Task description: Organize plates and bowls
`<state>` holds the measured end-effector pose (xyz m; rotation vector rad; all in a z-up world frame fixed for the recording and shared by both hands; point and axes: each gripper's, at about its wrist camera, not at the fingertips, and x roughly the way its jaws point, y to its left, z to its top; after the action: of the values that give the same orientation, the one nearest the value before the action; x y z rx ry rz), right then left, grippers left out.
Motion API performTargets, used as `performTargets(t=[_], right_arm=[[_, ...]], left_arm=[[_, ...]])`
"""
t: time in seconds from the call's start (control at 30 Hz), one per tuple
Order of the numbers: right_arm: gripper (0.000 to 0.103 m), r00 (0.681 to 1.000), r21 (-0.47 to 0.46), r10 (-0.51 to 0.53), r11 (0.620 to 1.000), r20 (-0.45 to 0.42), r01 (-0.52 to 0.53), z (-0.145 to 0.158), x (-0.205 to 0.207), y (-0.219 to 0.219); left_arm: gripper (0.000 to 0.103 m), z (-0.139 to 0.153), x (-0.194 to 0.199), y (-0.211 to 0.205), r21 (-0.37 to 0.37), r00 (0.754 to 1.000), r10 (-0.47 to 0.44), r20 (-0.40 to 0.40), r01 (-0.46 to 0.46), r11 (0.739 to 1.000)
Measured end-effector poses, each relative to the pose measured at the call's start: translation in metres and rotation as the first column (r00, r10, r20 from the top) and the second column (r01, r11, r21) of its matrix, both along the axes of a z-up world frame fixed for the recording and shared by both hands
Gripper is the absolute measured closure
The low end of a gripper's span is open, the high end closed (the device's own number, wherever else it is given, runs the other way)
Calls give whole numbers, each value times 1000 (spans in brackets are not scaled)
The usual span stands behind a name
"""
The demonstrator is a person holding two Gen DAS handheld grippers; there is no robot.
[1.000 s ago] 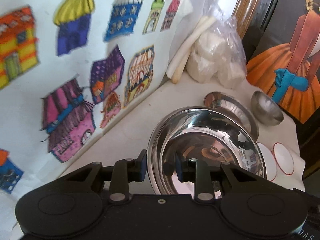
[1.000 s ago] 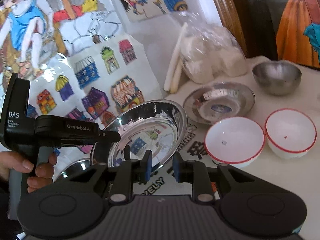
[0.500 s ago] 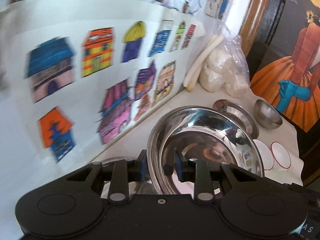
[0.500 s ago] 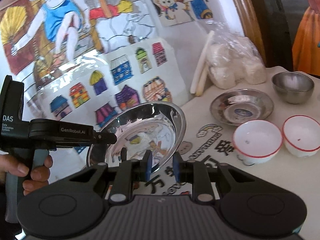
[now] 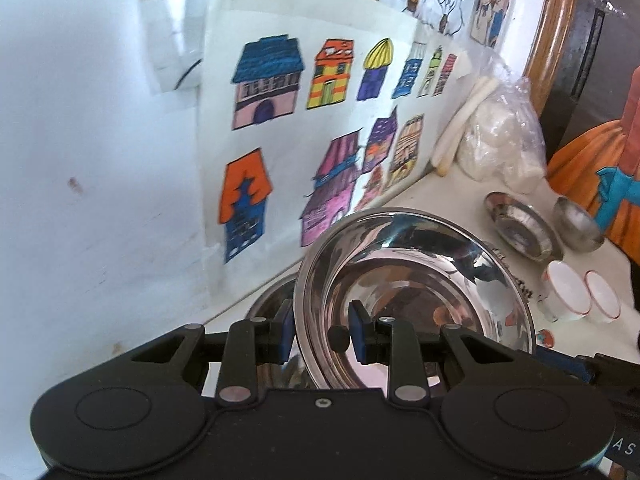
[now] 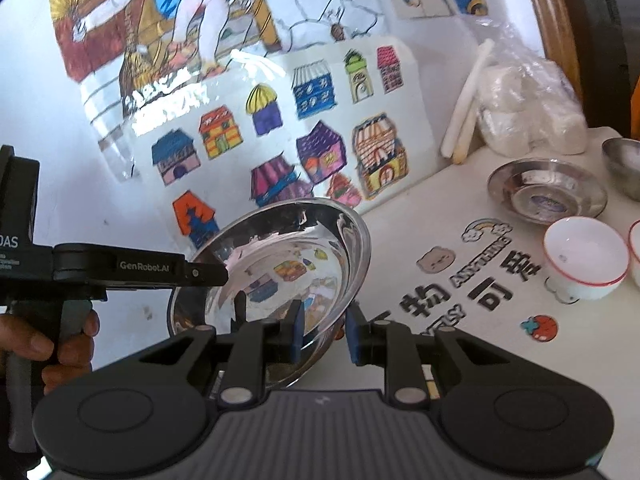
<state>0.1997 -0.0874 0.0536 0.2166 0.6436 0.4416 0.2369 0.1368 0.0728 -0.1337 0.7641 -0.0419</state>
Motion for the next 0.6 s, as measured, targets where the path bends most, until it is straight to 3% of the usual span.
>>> performTargets(t=[0.6], right_arm=[[74,997,-87,48,995,-57,-53,-5,9,24]], left_arm=[[73,-23,2,5,100,996,26,-79,-18,995]])
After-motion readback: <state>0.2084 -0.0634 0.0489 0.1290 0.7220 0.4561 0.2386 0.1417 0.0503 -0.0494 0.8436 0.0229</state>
